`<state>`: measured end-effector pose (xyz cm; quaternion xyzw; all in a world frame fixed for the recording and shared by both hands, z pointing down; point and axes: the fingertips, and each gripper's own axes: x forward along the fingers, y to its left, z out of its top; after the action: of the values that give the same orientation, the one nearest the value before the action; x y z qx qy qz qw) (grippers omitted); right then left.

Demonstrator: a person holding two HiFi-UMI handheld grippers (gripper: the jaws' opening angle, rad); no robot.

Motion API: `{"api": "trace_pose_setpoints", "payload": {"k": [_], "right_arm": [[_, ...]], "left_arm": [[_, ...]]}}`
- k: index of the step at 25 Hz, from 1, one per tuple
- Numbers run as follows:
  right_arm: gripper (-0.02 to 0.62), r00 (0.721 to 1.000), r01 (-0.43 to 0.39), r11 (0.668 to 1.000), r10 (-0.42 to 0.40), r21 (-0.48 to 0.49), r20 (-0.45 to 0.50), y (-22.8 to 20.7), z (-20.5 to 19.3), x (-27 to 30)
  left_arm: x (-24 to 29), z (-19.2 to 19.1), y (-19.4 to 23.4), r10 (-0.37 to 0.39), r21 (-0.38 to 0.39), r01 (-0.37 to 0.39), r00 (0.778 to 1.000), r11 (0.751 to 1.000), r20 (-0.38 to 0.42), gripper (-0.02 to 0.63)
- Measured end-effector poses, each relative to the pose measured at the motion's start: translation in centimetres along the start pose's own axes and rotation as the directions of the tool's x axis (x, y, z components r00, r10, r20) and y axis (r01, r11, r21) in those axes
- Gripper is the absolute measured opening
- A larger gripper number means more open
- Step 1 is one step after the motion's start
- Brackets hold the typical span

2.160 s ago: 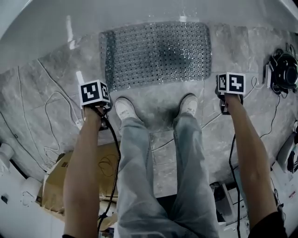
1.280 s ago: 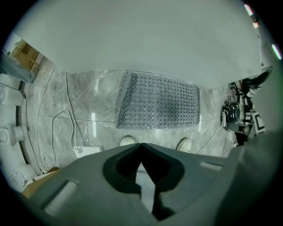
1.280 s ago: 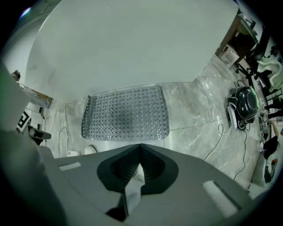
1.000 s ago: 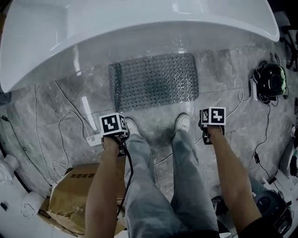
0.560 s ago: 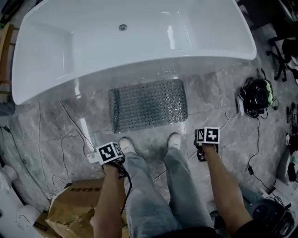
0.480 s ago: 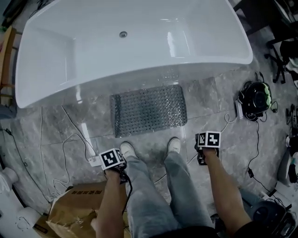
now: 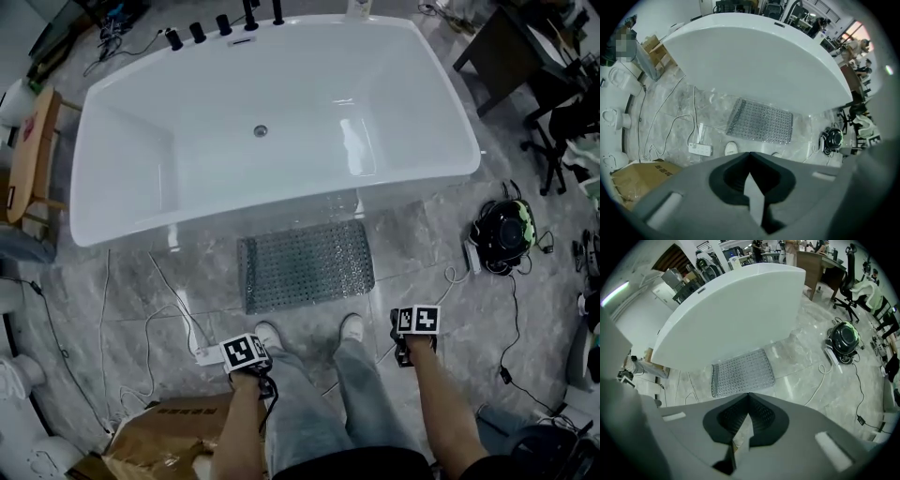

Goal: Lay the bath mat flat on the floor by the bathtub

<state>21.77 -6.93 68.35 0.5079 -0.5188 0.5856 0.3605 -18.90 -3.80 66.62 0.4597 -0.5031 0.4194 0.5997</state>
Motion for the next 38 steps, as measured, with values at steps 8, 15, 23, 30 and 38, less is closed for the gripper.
{"api": "trace_pose_setpoints", "payload": {"k": [8,15,23,30,38], "right_arm": [[0.006,0.994,-0.092,0.996,0.093,-0.012,0.061,4.1,1.1,-4.1],[0.006,0.977,-0.178,0.984,0.180,-0.022,0.115,6.6,0.6,-7.1],[0.006,0.965,-0.188,0.982,0.188,-0.020,0.180,7.0,0.7,-11.7],[0.006,0.941,-0.186,0.978,0.206,-0.099,0.270,9.8,4.2,-15.7],[0.006,0.891,-0.207,0.948,0.285,-0.243,0.354,16.5,9.2,-19.5]], "left_arm": [[-5.4,1.5,-6.0,-0.082,-0.012,0.083,0.994,0.996,0.078,0.005],[-8.9,0.9,-6.9,-0.120,-0.059,0.127,0.987,0.990,0.109,0.005],[-14.0,0.9,-5.1,-0.155,-0.092,0.173,0.972,0.981,0.178,0.005],[-18.0,2.6,-5.5,-0.179,-0.030,0.194,0.948,0.981,0.262,0.005],[-23.0,7.6,-9.7,-0.262,0.087,0.247,0.892,0.965,0.369,0.005]]}}
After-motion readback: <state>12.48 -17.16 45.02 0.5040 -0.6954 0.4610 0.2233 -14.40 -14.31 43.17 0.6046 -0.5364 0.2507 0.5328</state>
